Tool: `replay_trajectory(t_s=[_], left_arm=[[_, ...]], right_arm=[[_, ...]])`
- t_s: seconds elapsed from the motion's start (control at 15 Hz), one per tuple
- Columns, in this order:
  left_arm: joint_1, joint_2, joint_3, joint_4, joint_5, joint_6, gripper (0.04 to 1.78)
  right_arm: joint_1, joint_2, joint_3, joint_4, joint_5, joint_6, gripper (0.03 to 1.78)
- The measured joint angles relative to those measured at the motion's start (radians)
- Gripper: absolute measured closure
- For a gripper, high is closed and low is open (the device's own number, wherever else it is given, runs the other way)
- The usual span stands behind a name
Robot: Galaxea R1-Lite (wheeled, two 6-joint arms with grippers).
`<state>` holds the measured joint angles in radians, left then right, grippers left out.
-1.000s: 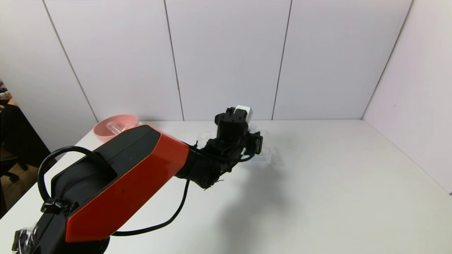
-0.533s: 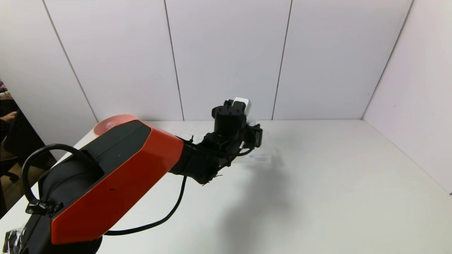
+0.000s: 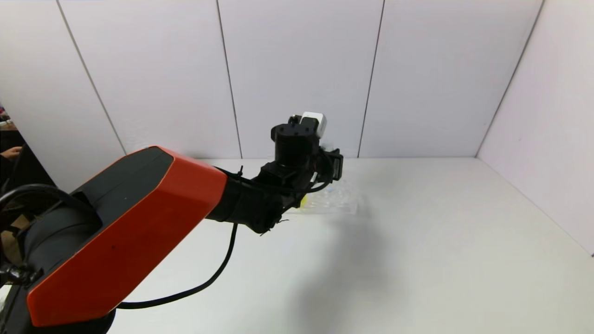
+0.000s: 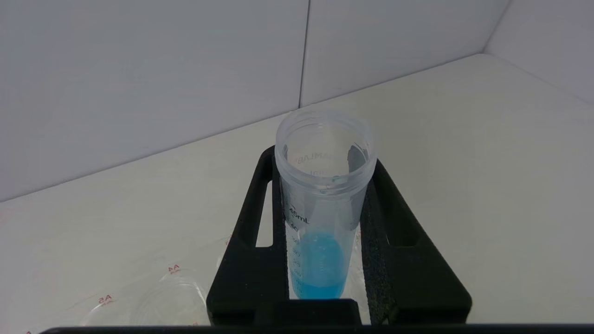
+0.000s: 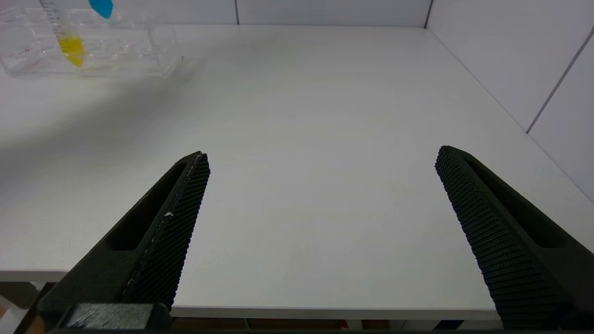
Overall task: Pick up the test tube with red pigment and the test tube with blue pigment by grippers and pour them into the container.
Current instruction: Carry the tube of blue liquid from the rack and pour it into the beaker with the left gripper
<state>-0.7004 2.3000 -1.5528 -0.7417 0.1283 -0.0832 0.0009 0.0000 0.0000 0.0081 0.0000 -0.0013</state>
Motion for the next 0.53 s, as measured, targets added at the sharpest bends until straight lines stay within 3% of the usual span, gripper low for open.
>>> replay_trajectory(t_s=[0.53], left_arm=[[-0.031,-0.156,0.074,0.0,-0.001,0.041,1.36]], right_arm=[[0.0,0.0,0.0,0.0,0.0,0.0,0.04]])
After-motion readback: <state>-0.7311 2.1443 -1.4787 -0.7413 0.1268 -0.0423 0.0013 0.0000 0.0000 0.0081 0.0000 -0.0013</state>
